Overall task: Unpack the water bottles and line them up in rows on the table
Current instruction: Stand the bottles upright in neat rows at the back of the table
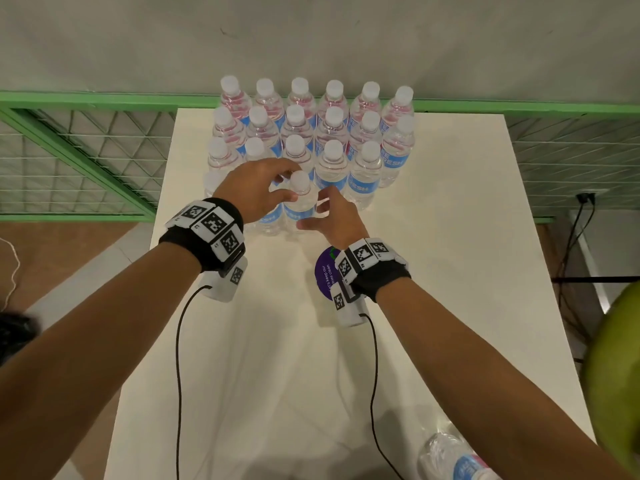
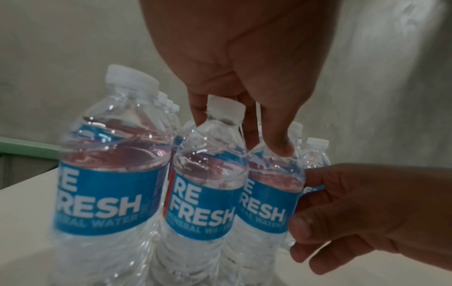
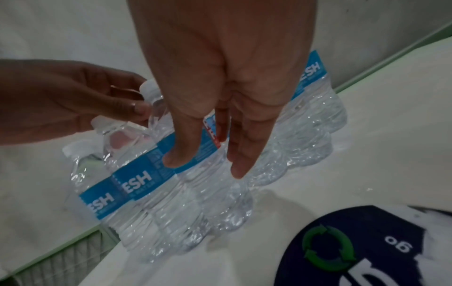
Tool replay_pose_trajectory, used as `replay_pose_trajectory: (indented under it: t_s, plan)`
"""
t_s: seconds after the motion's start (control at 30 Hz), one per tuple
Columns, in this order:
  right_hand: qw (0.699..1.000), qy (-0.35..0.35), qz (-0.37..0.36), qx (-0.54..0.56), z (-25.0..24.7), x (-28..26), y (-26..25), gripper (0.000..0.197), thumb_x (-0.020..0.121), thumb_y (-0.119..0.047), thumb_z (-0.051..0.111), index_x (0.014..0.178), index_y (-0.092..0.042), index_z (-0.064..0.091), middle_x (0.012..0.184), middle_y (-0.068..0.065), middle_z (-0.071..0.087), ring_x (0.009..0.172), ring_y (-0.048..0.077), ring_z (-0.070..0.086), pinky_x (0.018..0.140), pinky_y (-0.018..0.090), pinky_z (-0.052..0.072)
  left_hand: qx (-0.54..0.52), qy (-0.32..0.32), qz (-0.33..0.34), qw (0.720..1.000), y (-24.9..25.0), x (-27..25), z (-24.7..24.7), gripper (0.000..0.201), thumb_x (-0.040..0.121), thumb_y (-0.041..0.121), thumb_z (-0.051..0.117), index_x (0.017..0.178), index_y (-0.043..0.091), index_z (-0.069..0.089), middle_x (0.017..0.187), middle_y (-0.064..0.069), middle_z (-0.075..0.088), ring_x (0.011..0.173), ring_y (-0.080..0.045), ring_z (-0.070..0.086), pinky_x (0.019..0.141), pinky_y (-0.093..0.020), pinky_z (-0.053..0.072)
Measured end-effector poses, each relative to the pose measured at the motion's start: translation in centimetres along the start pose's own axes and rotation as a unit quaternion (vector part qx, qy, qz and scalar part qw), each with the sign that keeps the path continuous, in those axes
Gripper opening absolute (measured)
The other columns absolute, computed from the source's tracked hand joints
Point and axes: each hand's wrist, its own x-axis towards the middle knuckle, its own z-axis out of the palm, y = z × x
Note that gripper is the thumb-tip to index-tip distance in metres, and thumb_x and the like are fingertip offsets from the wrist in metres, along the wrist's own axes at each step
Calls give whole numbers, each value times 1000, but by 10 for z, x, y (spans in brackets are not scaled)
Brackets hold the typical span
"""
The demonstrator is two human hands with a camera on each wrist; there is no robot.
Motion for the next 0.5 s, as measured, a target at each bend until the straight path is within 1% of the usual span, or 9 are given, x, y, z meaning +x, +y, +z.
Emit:
replay_pose_trajectory:
  t_s: [0.07,0.17,0.27,0.37,0.5]
  plan:
    - [1000,12,-12,-8,2,4,-1,56,72,-25,79,115,-7,48,107,9,60,97,23,58,79,31,44,1,-2,-3,1000,1,2,-1,39,83,26,68,119,17,57,112,-3,64,98,-21,59,88,-38,47]
    - [1000,-2,-12,-25,-1,9,-3,52,75,-22,77,117,-9,49,112,7,61,102,22,58,80,29,41,6,-1,-9,1000,0,4,-2,37,81,30,70,113,17,58,104,1,62,92,-19,59,85,-40,49]
    - [999,-19,-13,-37,-6,12,-5,51,76,-17,74,121,-10,50,118,7,61,107,21,57,83,27,39,12,2,-16,1000,-1,5,-2,37,78,35,72,108,18,57,96,8,57,88,-16,58,82,-40,50]
    - [999,-25,-18,-35,-6,13,-4,51,78,-13,72,124,-9,51,122,8,61,112,21,57,85,26,40,10,5,-18,1000,0,7,-1,40,77,37,72,108,17,56,94,8,56,87,-17,58,81,-39,50]
    - [999,-25,-23,-40,-5,15,-3,51,78,-12,72,125,-11,51,124,8,61,114,22,57,88,27,41,8,1,-16,1000,-2,7,-1,39,78,38,71,106,15,56,95,7,55,88,-17,57,82,-40,50]
